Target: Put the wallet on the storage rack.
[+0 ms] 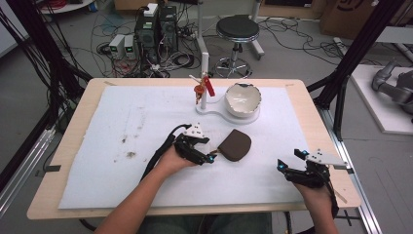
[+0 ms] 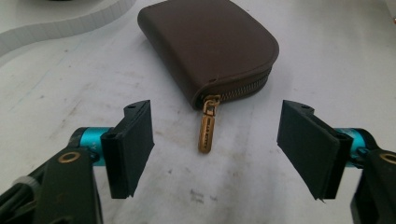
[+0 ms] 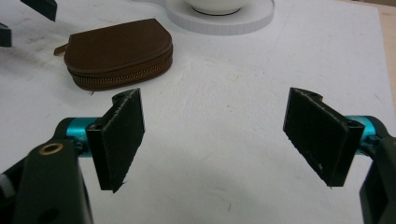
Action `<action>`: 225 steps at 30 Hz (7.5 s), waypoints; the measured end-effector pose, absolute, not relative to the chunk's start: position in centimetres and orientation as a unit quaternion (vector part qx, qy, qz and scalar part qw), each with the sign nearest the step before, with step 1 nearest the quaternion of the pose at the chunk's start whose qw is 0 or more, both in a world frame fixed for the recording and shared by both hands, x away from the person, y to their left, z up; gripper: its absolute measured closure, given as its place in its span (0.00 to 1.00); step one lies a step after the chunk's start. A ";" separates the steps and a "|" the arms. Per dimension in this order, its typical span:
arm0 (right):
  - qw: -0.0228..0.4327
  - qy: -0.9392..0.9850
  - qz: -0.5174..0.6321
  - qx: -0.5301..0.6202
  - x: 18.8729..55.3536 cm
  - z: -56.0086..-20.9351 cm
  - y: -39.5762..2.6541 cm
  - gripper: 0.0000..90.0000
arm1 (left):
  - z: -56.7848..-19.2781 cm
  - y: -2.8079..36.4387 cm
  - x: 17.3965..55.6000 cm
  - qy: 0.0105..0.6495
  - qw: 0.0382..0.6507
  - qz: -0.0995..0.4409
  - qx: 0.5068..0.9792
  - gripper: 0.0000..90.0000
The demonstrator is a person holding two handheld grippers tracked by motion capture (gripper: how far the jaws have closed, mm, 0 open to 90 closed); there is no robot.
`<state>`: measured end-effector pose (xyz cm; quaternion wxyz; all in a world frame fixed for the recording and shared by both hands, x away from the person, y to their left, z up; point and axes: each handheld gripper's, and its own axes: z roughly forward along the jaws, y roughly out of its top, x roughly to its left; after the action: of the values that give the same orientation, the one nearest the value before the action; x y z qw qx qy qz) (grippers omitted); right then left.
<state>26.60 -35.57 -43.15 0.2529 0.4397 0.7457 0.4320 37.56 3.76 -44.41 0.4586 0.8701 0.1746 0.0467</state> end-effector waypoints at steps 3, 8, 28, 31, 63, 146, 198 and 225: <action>0.255 0.744 0.431 0.442 26.3 -43.2 -35.9 0.23 | -44.9 3.2 37.7 0.170 0.453 0.045 0.874 0.37; 0.256 0.743 0.430 0.444 26.2 -43.2 -36.1 0.23 | -45.4 2.8 37.9 0.172 0.441 0.051 0.879 0.41; 0.255 0.754 0.422 0.433 26.5 -43.3 -35.3 0.23 | -45.6 1.9 37.3 0.143 0.421 0.079 0.892 0.77; 0.255 0.754 0.423 0.433 26.5 -43.3 -35.3 0.23 | -45.6 1.9 37.2 0.138 0.421 0.082 0.893 0.81; 0.251 0.757 0.422 0.431 26.8 -43.5 -35.1 0.23 | -43.2 3.8 37.5 0.153 0.504 0.064 0.848 0.98; 0.241 0.764 0.424 0.422 27.3 -43.8 -34.4 0.23 | -34.4 -2.2 50.4 0.236 0.532 0.120 0.804 0.77; 0.242 0.771 0.425 0.408 27.8 -43.5 -32.9 0.23 | -35.3 13.0 36.1 0.214 0.538 0.105 0.809 0.30; 0.236 0.774 0.433 0.397 29.4 -43.5 -31.5 0.23 | -38.0 21.5 30.5 0.279 0.524 0.160 0.789 0.28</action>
<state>29.43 -31.50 -43.50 0.2357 0.3972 0.7739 0.4332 30.54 21.49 -38.03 0.5239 0.7887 0.2792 0.1598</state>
